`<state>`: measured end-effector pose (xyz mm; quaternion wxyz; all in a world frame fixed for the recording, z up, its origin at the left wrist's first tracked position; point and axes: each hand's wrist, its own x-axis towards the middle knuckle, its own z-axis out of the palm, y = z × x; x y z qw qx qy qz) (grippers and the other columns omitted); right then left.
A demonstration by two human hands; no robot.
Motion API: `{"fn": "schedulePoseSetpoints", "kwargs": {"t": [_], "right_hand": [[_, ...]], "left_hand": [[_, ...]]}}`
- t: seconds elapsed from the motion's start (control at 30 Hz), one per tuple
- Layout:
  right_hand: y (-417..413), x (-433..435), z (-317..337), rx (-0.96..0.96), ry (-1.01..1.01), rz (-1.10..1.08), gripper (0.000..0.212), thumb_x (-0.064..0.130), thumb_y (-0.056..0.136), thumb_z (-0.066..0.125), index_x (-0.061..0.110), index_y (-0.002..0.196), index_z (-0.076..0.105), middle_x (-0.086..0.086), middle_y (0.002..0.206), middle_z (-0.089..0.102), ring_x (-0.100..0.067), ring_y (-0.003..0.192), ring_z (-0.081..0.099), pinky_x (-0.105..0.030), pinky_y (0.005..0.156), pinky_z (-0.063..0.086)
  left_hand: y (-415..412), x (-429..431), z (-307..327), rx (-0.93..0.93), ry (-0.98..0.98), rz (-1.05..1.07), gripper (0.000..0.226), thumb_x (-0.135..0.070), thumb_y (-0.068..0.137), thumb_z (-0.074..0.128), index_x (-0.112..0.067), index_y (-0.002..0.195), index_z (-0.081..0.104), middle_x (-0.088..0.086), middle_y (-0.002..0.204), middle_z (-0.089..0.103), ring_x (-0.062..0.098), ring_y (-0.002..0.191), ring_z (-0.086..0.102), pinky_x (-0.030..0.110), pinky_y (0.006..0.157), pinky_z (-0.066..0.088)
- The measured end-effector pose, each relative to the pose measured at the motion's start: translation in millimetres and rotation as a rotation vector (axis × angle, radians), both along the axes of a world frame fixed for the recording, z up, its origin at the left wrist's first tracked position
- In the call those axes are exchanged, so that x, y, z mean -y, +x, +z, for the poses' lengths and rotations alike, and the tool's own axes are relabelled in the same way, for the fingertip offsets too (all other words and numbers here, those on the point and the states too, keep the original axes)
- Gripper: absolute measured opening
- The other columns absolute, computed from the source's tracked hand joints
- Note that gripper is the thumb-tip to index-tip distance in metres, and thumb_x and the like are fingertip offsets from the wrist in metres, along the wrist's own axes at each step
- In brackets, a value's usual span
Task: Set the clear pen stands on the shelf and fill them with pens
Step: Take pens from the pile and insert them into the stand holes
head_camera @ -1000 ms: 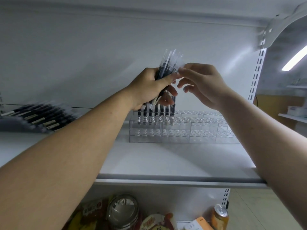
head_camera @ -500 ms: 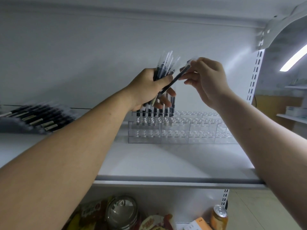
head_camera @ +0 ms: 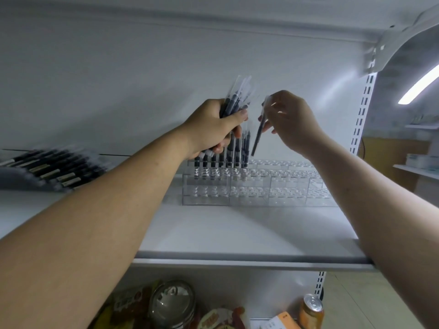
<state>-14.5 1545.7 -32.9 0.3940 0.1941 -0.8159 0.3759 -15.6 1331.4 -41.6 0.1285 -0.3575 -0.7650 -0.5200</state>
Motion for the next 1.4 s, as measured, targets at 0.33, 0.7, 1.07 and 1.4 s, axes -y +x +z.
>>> {"fn": "schedulePoseSetpoints", "kwargs": {"t": [0.33,0.7,1.07,1.4], "right_hand": [[6.9,4.6,-3.7,0.059,0.201,-0.035,0.013,0.020,0.106,0.055,0.010,0.108,0.062,0.000,0.092,0.077,-0.013,0.073,0.078,-0.052,0.080,0.061],[-2.5,8.8,-15.6,0.222,0.221,-0.045,0.010,0.024,0.105,0.057,0.021,0.115,0.058,0.001,0.085,0.078,-0.040,0.080,0.076,-0.065,0.071,0.060],[-4.0,-2.8,-9.5,0.289,0.187,-0.059,0.008,0.017,0.107,0.056,0.011,0.110,0.059,-0.004,0.087,0.078,-0.019,0.075,0.080,-0.060,0.082,0.062],[-1.4,4.9,-11.4,0.280,0.221,-0.039,0.009,0.018,0.108,0.053,0.013,0.114,0.056,-0.005,0.088,0.077,-0.019,0.075,0.079,-0.060,0.079,0.063]], "left_hand": [[-0.2,-0.7,-0.8,-0.026,-0.024,-0.025,0.026,-0.027,0.111,0.056,-0.006,0.096,0.061,0.000,0.071,0.065,0.013,0.044,0.044,0.026,0.040,0.039],[-1.9,-1.8,-1.7,-0.052,-0.047,-0.002,0.039,-0.028,0.110,0.057,0.007,0.094,0.060,0.033,0.083,0.058,0.019,0.046,0.043,0.027,0.041,0.038],[-3.7,-0.7,-1.8,-0.041,-0.049,0.004,0.042,-0.034,0.109,0.058,0.005,0.094,0.061,0.040,0.087,0.059,0.026,0.050,0.043,0.029,0.043,0.039],[-6.1,-0.3,-1.3,-0.040,-0.052,0.005,0.045,-0.038,0.108,0.059,0.007,0.102,0.061,0.044,0.094,0.058,0.028,0.055,0.044,0.036,0.048,0.040]]}}
